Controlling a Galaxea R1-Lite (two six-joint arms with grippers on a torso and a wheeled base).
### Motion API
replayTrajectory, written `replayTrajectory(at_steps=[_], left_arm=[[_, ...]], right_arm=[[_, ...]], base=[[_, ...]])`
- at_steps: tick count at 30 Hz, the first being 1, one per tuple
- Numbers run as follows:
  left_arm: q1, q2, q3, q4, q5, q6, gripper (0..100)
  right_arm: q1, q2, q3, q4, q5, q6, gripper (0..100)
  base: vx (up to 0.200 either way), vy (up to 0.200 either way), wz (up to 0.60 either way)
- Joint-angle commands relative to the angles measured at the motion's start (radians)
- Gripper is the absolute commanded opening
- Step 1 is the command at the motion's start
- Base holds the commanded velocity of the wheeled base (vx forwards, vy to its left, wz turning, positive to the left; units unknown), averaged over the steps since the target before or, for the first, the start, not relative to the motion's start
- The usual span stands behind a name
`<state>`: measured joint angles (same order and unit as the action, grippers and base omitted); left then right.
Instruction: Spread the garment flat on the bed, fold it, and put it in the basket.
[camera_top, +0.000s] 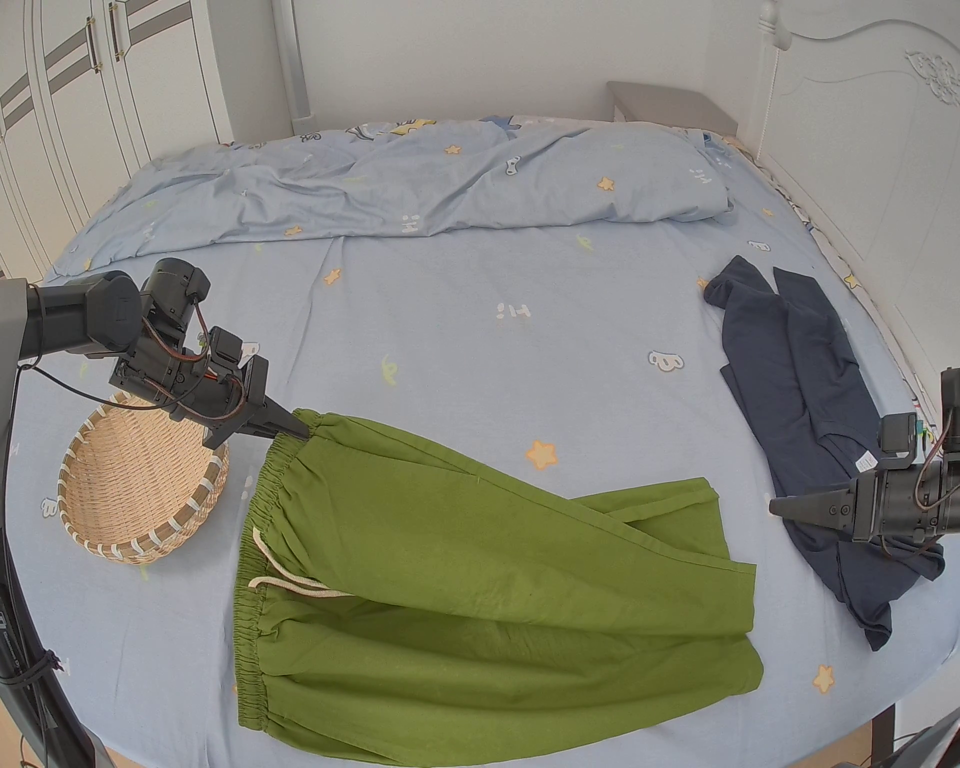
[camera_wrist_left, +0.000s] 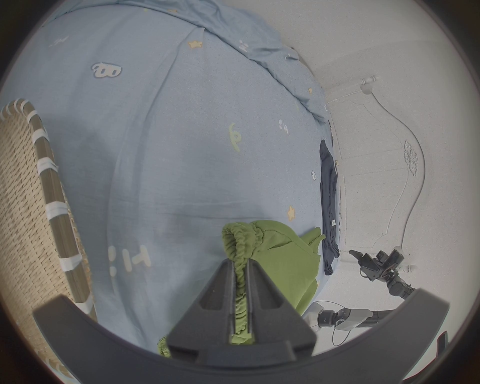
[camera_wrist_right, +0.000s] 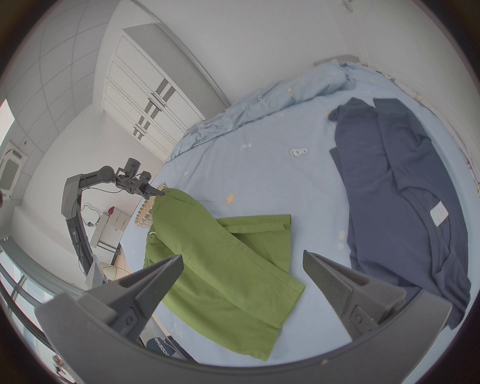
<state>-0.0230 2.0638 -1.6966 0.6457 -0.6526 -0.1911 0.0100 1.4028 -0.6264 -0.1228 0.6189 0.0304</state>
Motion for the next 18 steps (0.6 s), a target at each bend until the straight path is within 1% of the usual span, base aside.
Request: replayTrajectory(at_steps=[1,4,9,14,18], left_arm=[[-0.011,0.01,0.009,0.0,0.001,0.001,0],[-0.012,0.01,0.009,0.0,0.001,0.001,0],[-0.006,0.006,0.009,0.002,0.001,0.001,0],[0.0,0.009,0.008,0.0,0.001,0.001,0],[0.0,0.01,0.008,0.0,0.001,0.001,0]], right_arm=[[-0.033,0.073,0.03,0.018,0.008,0.0,100],[-0.028,0.153,0.065,0.015,0.008,-0.001,100],[-0.025,0.242,0.076,0.009,0.012,-0.003,100],[-0.021,0.292,0.079,0.008,0.05,0.0,100],[-0.021,0.335,0.082,-0.028,0.05,0.0,100]], base=[[0.0,0.0,0.0],[0.0,0.0,0.0],[0.0,0.0,0.0],[0.0,0.0,0.0],[0.0,0.0,0.0]])
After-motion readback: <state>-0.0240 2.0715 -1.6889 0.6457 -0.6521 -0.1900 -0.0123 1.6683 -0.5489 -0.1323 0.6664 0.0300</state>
